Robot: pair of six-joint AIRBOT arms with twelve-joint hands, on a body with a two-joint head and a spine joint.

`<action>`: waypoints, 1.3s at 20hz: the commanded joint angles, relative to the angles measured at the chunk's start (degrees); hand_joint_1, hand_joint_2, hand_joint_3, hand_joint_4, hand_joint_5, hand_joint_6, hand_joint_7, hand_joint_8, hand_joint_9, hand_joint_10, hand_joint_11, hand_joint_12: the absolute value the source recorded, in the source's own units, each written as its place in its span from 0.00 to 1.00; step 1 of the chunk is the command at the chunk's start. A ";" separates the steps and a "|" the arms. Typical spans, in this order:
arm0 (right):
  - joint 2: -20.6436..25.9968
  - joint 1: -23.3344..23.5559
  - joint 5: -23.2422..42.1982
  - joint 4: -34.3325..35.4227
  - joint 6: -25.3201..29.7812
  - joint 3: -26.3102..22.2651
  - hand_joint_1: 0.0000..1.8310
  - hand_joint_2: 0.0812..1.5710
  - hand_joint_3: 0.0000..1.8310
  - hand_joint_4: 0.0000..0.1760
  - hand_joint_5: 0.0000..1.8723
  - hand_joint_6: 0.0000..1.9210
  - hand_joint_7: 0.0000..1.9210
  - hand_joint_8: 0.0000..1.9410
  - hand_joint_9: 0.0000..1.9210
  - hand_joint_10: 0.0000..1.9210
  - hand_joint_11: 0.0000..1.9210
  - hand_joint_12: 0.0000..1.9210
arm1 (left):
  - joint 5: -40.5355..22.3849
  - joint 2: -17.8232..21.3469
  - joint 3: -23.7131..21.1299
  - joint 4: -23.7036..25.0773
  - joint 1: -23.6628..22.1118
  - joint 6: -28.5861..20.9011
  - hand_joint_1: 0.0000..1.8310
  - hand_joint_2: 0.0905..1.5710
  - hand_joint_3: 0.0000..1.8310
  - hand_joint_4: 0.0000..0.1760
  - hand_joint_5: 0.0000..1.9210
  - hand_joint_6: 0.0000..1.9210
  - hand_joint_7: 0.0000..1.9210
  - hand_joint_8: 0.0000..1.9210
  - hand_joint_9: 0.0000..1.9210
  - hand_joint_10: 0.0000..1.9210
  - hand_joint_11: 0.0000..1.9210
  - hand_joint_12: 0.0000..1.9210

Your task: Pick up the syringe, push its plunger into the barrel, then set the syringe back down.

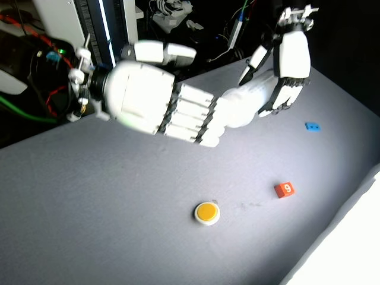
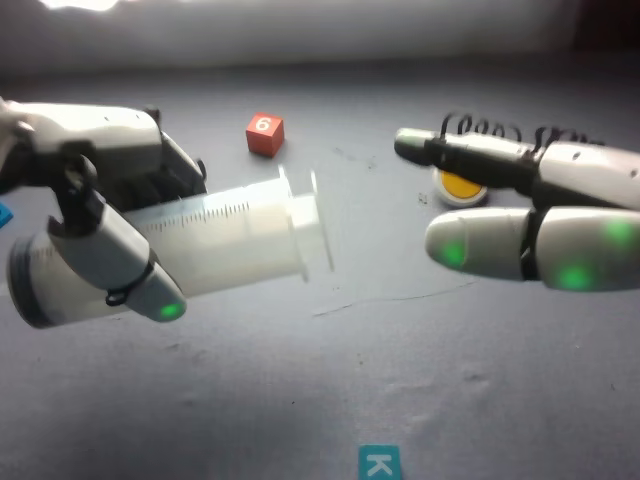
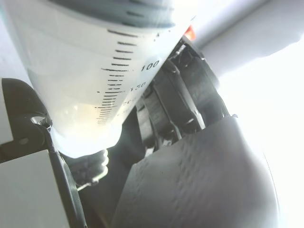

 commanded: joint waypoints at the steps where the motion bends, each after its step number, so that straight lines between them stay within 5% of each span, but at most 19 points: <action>1: -0.36 1.19 6.75 -0.41 -0.16 0.24 0.00 0.74 0.00 0.00 0.00 0.00 0.00 0.00 0.00 0.00 0.00 0.00 | -4.68 -0.47 1.12 2.19 0.39 -0.26 0.76 0.66 0.00 0.00 0.47 0.57 0.60 0.29 0.56 0.54 0.45 0.69; 10: -1.43 2.15 7.05 -0.48 -0.27 0.48 0.00 0.75 0.00 0.00 0.00 0.00 0.00 0.00 0.00 0.00 0.00 0.00 | -8.32 -6.90 8.75 4.58 8.18 -0.25 0.76 0.66 0.00 0.00 0.48 0.61 0.62 0.23 0.55 0.53 0.45 0.68; 19: -1.74 2.04 8.05 -0.99 -0.27 0.48 0.00 0.74 0.00 0.00 0.00 0.00 0.00 0.00 0.00 0.00 0.00 0.00 | -10.24 -9.37 10.45 2.61 11.52 -0.25 0.76 0.66 0.00 0.00 0.47 0.56 0.64 0.23 0.55 0.54 0.42 0.70; 20: -1.77 2.02 8.09 -0.99 -0.27 0.48 0.00 0.74 0.00 0.00 0.00 0.00 0.00 0.00 0.00 0.00 0.00 0.00 | -10.26 -9.46 10.45 2.61 11.66 -0.25 0.75 0.67 0.00 0.00 0.46 0.59 0.60 0.30 0.52 0.56 0.40 0.69; 21: -1.80 1.99 8.10 -1.00 -0.28 0.48 0.00 0.75 0.00 0.00 0.00 0.00 0.00 0.00 0.00 0.00 0.00 0.00 | -10.33 -9.53 10.45 2.61 11.80 -0.25 0.66 0.67 0.00 0.00 0.37 0.33 0.49 0.19 0.43 0.34 0.32 0.64; 23: -1.85 1.85 8.20 -1.12 -0.31 0.48 0.00 0.74 0.00 0.00 0.00 0.00 0.00 0.00 0.00 0.00 0.00 0.00 | -10.49 -9.54 10.38 2.60 12.03 -0.25 0.55 0.67 0.00 0.00 0.21 0.08 0.28 0.02 0.25 0.11 0.04 0.66; 26: -1.85 1.79 8.44 -1.16 -0.31 0.48 0.00 0.74 0.00 0.00 0.00 0.00 0.00 0.00 0.00 0.00 0.00 0.00 | -10.56 -9.52 10.36 2.60 12.21 -0.25 0.35 0.57 0.00 0.00 0.01 0.00 0.01 0.00 0.01 0.00 0.00 0.31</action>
